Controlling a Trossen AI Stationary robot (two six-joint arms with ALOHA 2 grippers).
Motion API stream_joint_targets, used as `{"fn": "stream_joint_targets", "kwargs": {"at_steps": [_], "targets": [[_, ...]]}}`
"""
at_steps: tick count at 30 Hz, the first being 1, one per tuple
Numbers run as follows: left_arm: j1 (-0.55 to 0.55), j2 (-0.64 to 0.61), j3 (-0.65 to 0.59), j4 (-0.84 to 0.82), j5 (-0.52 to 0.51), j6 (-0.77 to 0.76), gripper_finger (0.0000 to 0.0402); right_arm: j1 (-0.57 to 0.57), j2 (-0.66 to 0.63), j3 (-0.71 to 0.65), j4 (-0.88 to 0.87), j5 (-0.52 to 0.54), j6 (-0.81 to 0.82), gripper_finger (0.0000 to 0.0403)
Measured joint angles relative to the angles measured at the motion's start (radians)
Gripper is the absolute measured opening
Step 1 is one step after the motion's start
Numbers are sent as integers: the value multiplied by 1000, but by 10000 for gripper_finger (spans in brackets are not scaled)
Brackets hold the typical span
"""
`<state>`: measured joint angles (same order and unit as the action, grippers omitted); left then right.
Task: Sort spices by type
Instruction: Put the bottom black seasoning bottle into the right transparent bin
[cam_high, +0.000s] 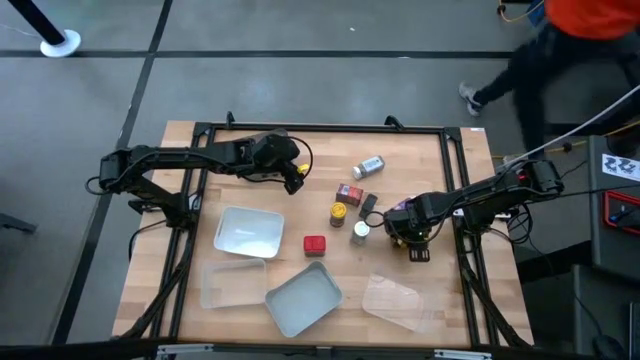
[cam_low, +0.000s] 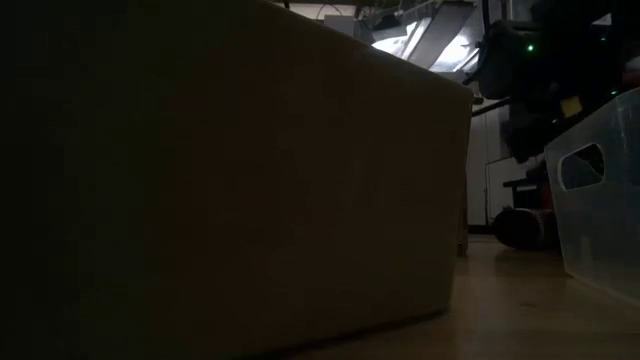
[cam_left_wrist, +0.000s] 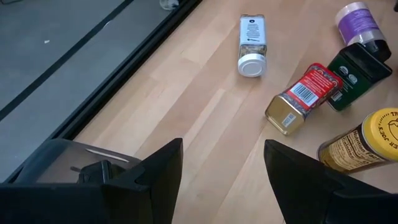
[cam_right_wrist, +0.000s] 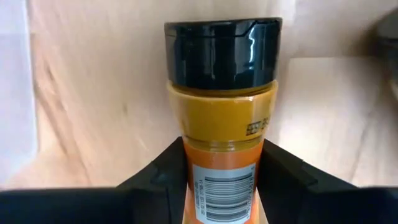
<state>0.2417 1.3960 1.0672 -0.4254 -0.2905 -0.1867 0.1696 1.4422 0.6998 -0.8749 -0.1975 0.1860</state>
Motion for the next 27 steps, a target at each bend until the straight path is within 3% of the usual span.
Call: {"fn": "stream_joint_targets", "kwargs": {"at_steps": [15,27], "targets": [[0,0,0,32,0,1,210,0,3,105,-24,-27,-63,150],[-60,0,0,186,3,93,210,0,1,202,-197,-24,-111,150]]}}
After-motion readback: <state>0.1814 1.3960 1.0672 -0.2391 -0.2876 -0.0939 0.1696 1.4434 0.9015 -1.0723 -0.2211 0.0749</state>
